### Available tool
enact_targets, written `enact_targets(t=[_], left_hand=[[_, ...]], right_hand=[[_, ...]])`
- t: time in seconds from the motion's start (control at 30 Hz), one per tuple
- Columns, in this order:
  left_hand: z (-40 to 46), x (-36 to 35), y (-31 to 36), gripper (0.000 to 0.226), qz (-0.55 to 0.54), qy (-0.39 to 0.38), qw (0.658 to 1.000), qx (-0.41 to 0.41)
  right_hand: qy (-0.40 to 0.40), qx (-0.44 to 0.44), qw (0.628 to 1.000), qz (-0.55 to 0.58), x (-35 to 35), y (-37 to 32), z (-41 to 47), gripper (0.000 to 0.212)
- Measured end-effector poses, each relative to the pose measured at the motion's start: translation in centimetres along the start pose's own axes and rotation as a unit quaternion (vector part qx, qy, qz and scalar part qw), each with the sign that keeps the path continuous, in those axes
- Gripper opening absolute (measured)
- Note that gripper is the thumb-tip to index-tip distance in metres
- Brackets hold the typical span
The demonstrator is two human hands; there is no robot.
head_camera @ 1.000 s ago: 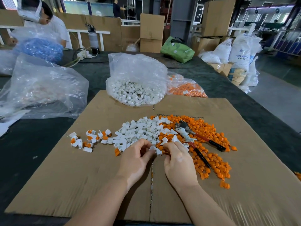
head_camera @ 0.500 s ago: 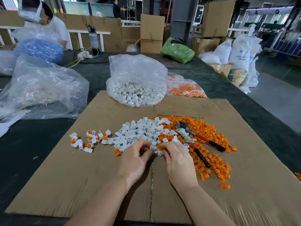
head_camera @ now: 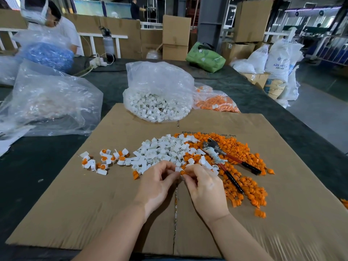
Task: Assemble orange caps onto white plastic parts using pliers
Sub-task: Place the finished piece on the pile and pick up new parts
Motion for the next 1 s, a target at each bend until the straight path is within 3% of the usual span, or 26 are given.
enact_targets(t=[0.4,0.67,0.83,1.0], left_hand=[[-0.49,-0.47,0.48,0.015,0.022,-0.030,0.999,-0.033],[-0.06,0.23,0.05,0.011,-0.015,0.016,1.000,0.017],[-0.13,0.12,0.39,0.012,0.010,0.000,1.000,0.002],[-0.47,-0.20,0.42,0.013,-0.012,-0.025,1.000,0.005]], right_hand=[[-0.002,0.023,1.000,-0.008,-0.24,-0.01,-0.18,0.015],[0.022,-0.022,0.999,0.028,0.38,0.21,-0.07,0.017],[0.000,0.014,1.000,-0.025,-0.08,-0.23,-0.11,0.016],[-0.006,0.011,1.000,-0.009,-0.45,0.22,-0.18,0.024]])
Point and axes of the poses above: each hand's wrist, its own z-axis towards the middle knuckle, its own x-axis out of the back of the hand, y = z × x, the point moved 6 cm from there along z, towards the middle knuckle, and after that the axes turned 11 degrees about y, right-handed, at the moved point
